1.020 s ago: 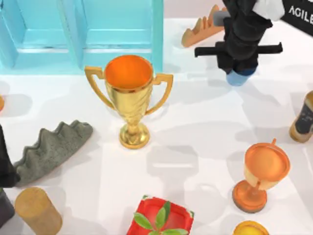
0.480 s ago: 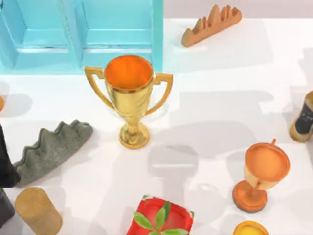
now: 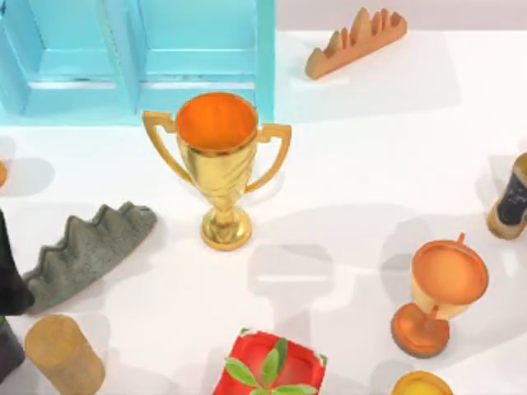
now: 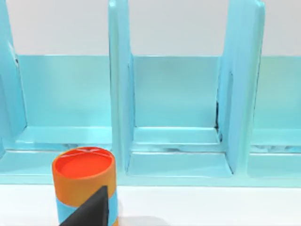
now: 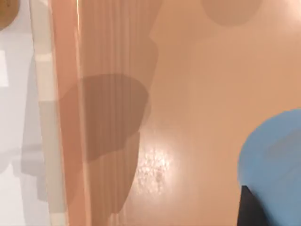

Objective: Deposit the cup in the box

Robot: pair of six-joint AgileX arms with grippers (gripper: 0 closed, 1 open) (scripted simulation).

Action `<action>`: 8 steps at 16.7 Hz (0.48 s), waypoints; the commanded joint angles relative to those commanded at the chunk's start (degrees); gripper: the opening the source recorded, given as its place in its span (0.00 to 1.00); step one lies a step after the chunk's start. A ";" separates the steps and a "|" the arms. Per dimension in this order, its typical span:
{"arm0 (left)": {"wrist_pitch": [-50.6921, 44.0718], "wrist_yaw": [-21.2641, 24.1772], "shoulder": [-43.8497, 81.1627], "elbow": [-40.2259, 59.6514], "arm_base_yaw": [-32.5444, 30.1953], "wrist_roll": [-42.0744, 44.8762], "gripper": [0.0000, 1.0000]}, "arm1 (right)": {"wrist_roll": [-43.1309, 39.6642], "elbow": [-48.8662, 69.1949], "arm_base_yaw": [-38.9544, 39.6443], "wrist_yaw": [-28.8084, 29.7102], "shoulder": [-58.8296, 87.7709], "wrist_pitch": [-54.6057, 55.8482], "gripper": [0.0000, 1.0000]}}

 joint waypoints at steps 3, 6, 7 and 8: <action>0.00 0.00 0.00 0.00 0.00 0.00 1.00 | 0.10 0.16 0.23 0.15 0.23 0.10 0.00; 0.00 0.00 0.00 0.00 0.00 0.00 1.00 | -0.16 -1.90 0.20 0.14 0.55 2.50 0.00; 0.00 0.00 0.00 0.00 0.00 0.00 1.00 | -0.21 -3.38 0.06 0.08 0.82 4.31 0.00; 0.00 0.00 0.00 0.00 0.00 0.00 1.00 | -0.28 -5.09 -0.10 0.03 1.19 6.33 0.00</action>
